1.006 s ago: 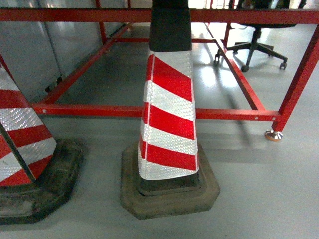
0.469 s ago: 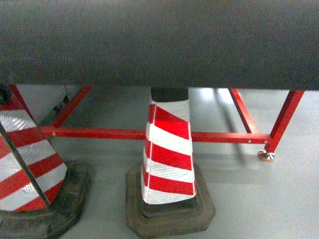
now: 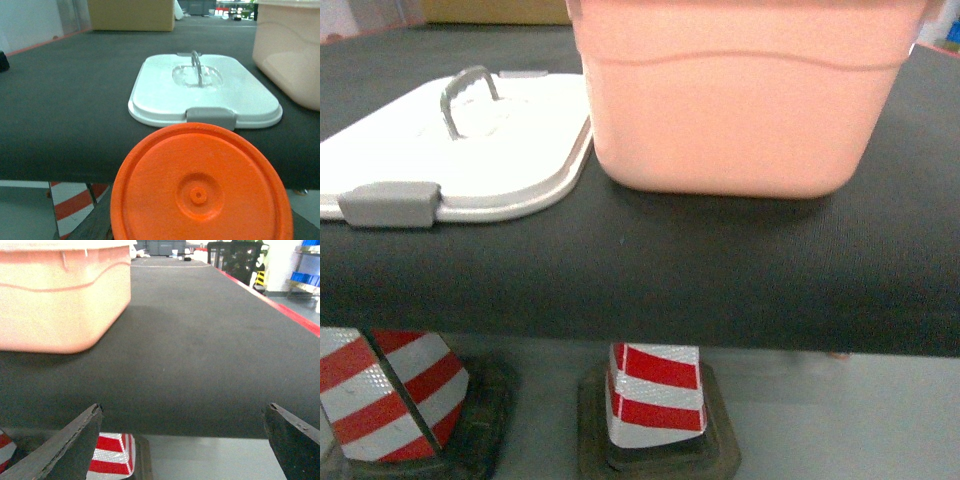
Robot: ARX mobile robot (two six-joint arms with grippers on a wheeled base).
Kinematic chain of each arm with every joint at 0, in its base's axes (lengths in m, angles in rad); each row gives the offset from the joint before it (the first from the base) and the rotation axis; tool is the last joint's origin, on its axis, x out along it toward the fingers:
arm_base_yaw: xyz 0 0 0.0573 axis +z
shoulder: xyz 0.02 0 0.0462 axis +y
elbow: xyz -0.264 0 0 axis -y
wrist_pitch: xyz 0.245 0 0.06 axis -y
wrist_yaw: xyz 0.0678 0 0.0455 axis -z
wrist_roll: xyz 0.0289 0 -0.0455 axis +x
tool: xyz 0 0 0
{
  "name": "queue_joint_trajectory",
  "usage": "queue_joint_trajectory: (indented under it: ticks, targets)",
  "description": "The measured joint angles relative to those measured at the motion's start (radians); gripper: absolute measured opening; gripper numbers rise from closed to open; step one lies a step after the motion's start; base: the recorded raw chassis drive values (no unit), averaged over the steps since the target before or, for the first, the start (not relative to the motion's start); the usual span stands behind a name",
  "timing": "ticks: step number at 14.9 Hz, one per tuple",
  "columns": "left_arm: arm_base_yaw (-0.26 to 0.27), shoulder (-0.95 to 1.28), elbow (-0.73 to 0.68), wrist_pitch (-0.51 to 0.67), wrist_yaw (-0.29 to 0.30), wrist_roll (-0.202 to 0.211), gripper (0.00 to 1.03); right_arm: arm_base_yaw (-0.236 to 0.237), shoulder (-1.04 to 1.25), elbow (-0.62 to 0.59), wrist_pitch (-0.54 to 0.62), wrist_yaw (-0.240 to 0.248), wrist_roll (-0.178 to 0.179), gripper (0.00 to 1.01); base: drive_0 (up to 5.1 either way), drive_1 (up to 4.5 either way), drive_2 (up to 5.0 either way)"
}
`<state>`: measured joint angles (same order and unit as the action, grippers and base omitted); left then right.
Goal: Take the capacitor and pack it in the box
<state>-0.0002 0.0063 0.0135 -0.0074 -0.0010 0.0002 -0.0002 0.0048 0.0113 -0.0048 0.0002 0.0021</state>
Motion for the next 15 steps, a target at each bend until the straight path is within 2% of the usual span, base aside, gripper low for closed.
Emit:
queue_joint_trajectory:
  ticks: [15]
  targets:
    - [0.0,0.0,0.0,0.001,0.001,0.0,0.44,0.0,0.0,0.0,0.0,0.0,0.001,0.98,0.0,0.0,0.0]
